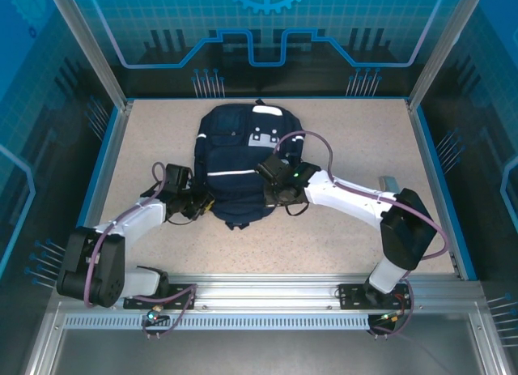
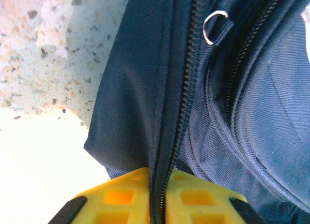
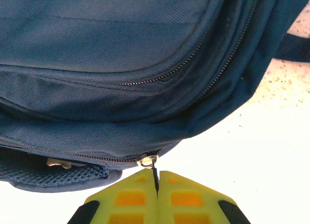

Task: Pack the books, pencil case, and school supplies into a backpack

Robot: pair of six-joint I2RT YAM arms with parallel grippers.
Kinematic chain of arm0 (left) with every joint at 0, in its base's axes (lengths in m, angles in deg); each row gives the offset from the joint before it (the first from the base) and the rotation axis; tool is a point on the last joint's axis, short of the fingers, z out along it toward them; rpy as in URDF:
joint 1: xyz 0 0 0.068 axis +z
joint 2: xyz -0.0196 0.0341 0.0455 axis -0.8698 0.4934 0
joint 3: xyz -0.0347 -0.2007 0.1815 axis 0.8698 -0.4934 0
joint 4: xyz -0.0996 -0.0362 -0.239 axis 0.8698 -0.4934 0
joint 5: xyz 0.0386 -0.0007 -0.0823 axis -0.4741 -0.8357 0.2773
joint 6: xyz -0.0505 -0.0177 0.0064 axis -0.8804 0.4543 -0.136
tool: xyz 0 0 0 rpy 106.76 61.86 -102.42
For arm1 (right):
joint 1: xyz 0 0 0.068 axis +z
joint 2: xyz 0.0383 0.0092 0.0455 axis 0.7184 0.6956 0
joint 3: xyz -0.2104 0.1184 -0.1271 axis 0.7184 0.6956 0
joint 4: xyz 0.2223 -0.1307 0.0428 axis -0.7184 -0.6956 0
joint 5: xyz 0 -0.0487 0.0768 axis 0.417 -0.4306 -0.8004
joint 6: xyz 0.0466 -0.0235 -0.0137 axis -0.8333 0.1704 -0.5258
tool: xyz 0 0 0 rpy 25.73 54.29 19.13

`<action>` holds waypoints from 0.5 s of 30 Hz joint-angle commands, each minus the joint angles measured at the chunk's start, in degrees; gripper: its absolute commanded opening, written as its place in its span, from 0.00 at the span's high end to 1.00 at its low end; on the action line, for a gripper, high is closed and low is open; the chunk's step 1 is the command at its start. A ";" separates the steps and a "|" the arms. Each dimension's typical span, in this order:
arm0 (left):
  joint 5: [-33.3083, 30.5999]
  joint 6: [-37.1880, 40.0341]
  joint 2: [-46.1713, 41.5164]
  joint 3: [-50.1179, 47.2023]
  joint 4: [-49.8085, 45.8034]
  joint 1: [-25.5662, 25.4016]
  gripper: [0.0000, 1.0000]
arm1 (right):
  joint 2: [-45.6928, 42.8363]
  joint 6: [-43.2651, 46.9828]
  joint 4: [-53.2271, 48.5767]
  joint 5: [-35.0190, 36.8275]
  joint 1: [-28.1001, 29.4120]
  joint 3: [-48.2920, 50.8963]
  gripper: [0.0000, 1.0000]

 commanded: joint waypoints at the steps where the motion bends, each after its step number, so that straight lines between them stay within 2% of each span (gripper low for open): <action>1: -7.42 3.84 -2.50 3.52 -4.52 1.08 0.78 | -0.29 4.46 -1.72 1.19 0.56 -2.03 1.00; 4: -10.67 5.10 -5.05 4.92 -8.99 1.08 0.59 | 1.52 7.23 2.36 -4.61 2.19 -4.02 1.00; 6: -11.42 5.48 -6.69 5.85 -11.18 1.17 0.41 | 2.81 8.11 5.22 -7.93 3.05 -5.58 1.00; 7: -11.28 5.68 -7.03 6.40 -12.02 1.17 0.37 | 3.52 8.21 6.41 -9.55 3.36 -6.16 1.00; 9: -10.60 6.16 -7.38 8.37 -14.91 1.17 0.32 | 5.50 7.74 9.10 -13.05 3.66 -7.79 1.00; 15: -9.25 5.30 -9.71 11.14 -19.57 1.16 0.27 | 11.32 6.38 14.11 -19.20 4.46 -13.22 1.00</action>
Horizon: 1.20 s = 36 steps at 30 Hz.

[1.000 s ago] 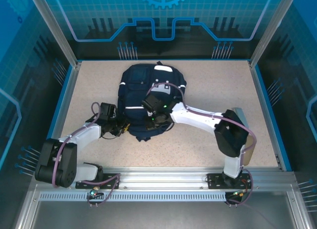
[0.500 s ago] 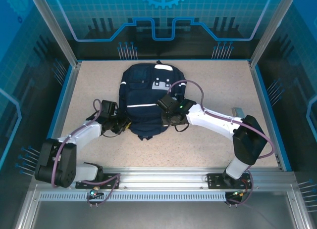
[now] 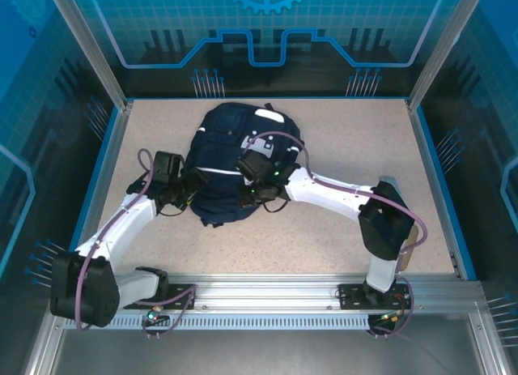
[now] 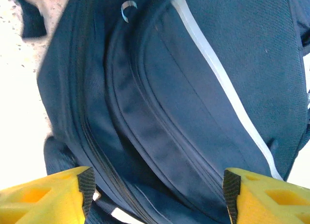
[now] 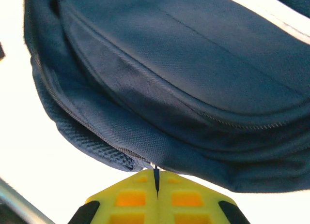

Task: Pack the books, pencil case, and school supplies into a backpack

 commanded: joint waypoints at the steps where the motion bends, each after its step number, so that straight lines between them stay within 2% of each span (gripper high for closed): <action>1: 0.11 0.29 -2.45 1.87 -5.77 0.23 0.26 | 2.41 -0.10 6.29 -5.63 0.81 -4.62 1.00; 5: 1.19 -4.12 -3.86 0.36 -5.57 0.08 0.29 | 4.48 -0.48 6.83 -6.53 0.87 -6.76 1.00; 9: 4.39 -8.43 -4.23 -4.12 1.17 -0.21 0.33 | 5.03 -0.49 6.79 -6.55 0.89 -6.84 1.00; 23: 6.97 -13.20 3.12 -6.76 10.22 -3.45 0.47 | 4.46 -1.09 6.61 -6.20 0.84 -5.24 1.00; 31: 7.86 -10.95 6.84 -5.84 11.49 -3.88 0.72 | 3.25 -1.53 3.99 -3.18 0.74 -3.70 1.00; 36: 5.84 -8.27 6.72 -4.52 9.41 -3.90 0.86 | -0.26 -2.56 2.65 -0.16 -0.89 1.51 1.00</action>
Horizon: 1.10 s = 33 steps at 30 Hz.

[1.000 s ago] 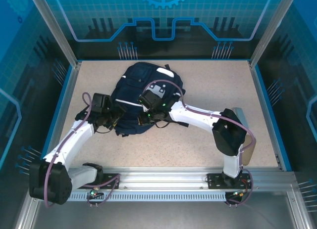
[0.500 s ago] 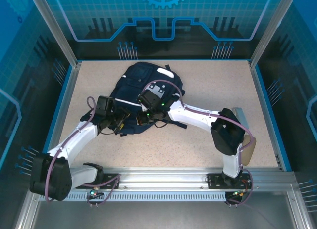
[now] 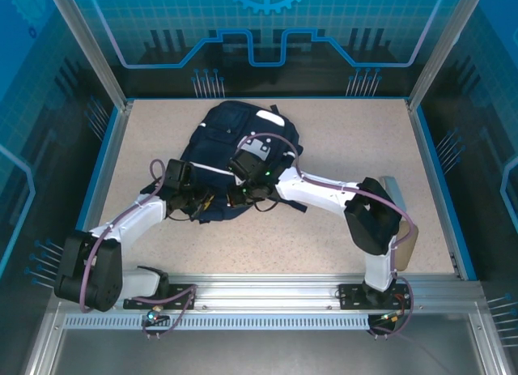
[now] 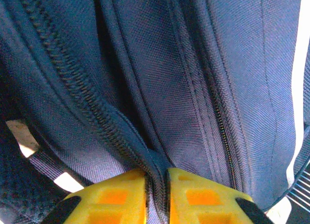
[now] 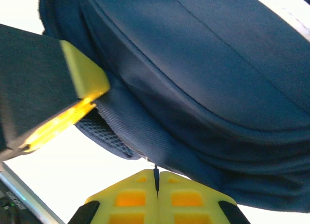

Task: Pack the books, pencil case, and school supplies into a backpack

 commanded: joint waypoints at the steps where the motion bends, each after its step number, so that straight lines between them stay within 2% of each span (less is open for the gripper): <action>1: -0.17 2.97 0.20 1.63 -0.71 -0.43 0.88 | -5.01 -1.42 -0.71 3.45 -1.57 4.04 1.00; 9: -3.94 6.56 -1.69 4.06 -4.45 -0.25 0.96 | -13.61 -1.96 -4.78 13.69 -6.12 12.98 1.00; 12: -4.84 7.78 -2.35 4.84 -5.60 -0.24 0.98 | -15.38 -2.44 -5.33 14.53 -7.88 14.38 1.00; 17: -5.05 8.48 -3.04 5.28 -6.65 -0.21 1.00 | -15.60 -2.57 -5.13 14.66 -8.45 13.40 1.00; 23: -6.34 11.03 -5.31 6.78 -11.69 0.09 1.00 | -14.82 -2.11 -7.25 21.17 -10.66 12.12 1.00; 29: -4.44 13.95 -7.09 6.96 -16.93 1.47 1.00 | -14.34 -0.92 -4.37 18.06 -18.07 12.88 1.00; 33: -2.98 15.67 -7.24 6.97 -19.14 2.03 1.00 | -12.11 0.48 -4.30 17.08 -20.69 10.78 1.00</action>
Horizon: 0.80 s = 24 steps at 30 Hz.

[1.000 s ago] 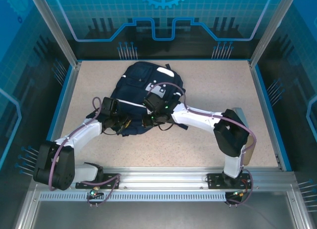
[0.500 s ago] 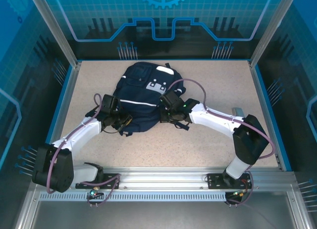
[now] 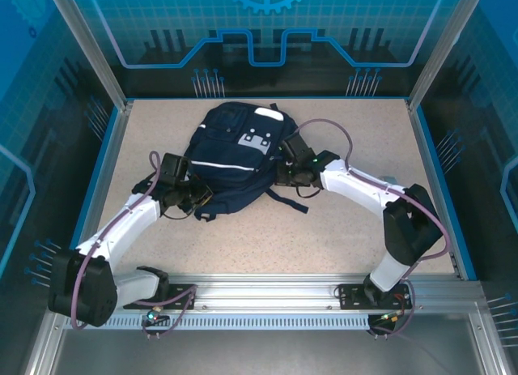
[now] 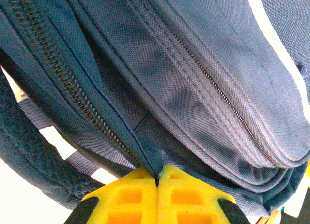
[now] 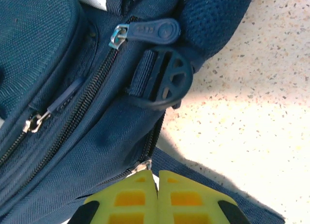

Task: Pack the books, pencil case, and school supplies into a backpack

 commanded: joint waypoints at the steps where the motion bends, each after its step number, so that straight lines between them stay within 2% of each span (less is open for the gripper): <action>1: -2.94 3.97 -1.81 1.17 -8.00 2.35 1.00 | 1.47 1.81 -4.37 7.26 -4.51 -2.41 1.00; 6: 2.66 6.66 -3.31 1.94 -7.83 4.21 1.00 | 6.05 -5.43 -14.10 9.66 -7.58 -8.59 1.00; 10: 6.66 6.99 -2.66 2.91 -6.74 4.39 1.00 | 7.34 -6.18 -13.35 7.98 -7.69 -9.41 1.00; 15: 5.54 7.00 -2.07 1.90 -6.81 4.54 1.00 | 8.28 -6.91 -14.74 10.24 -7.52 -10.54 1.00; 17: 4.59 6.98 -1.97 1.59 -6.83 4.48 1.00 | 6.75 -3.05 -9.53 8.74 -7.19 -8.34 1.00; 20: 3.81 6.75 -1.54 0.87 -6.16 4.50 1.00 | 1.81 8.15 5.26 0.09 -5.44 -0.98 1.00; 24: 2.01 6.57 -0.84 0.25 -5.96 4.47 1.00 | -2.56 17.46 13.72 -5.08 -3.56 4.99 1.00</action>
